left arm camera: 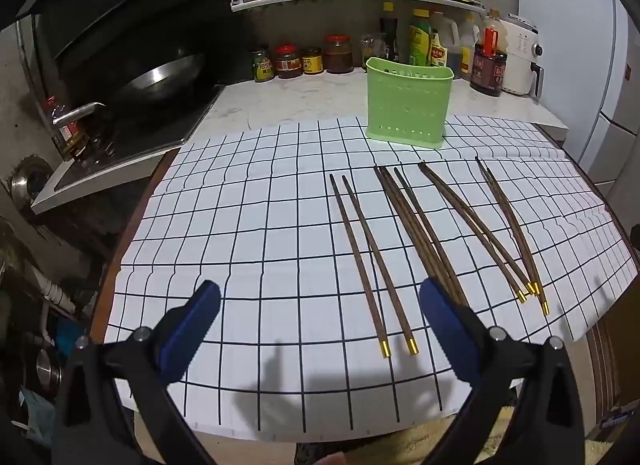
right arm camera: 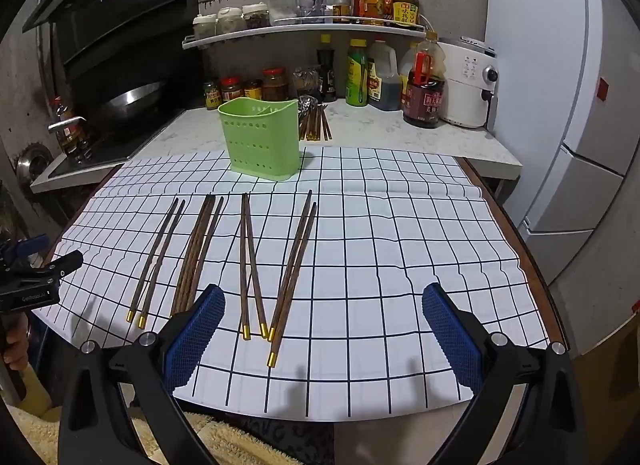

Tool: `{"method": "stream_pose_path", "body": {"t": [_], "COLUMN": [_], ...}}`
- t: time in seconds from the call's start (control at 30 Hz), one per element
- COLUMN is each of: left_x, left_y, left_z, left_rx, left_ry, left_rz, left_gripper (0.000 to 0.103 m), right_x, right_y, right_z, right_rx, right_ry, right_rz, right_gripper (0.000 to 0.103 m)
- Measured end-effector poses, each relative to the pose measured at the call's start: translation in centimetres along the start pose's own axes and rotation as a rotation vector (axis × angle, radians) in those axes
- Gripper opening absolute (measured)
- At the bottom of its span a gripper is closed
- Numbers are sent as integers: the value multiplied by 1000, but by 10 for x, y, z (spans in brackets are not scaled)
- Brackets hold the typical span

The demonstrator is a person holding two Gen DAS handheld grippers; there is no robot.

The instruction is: Organize utensils

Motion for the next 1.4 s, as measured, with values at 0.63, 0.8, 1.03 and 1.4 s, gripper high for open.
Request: {"method": "stream_pose_path", "body": {"t": [0.63, 0.8, 1.03, 1.4], "left_x": [7, 8, 10, 11], "left_y": [-4, -5, -7, -9], "left_z": [0, 0, 1, 1], "left_rx": [-1, -1, -3, -6], "left_ry": [0, 0, 1, -1], "left_rz": [4, 4, 6, 7], "left_gripper": [97, 97, 97, 97], "right_x": [0, -2, -5, -5], "right_y": [-5, -6, -7, -6], "right_z": [3, 5, 5, 4], "right_rx": [-75, -77, -80, -79], "right_ry": [57, 57, 55, 52], "right_rz": [42, 36, 30, 26], "right_gripper": [97, 97, 97, 97]}}
Point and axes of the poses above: each gripper's, at about its wrist camera, not at the fingertips, and z roughly against the way its jaws point, x to its left, y to its underside, the point moved 8 cm from there along -z, roughly the way its jaws point, and after that the axes turned 9 degrees about x, right-handed, at the moved point
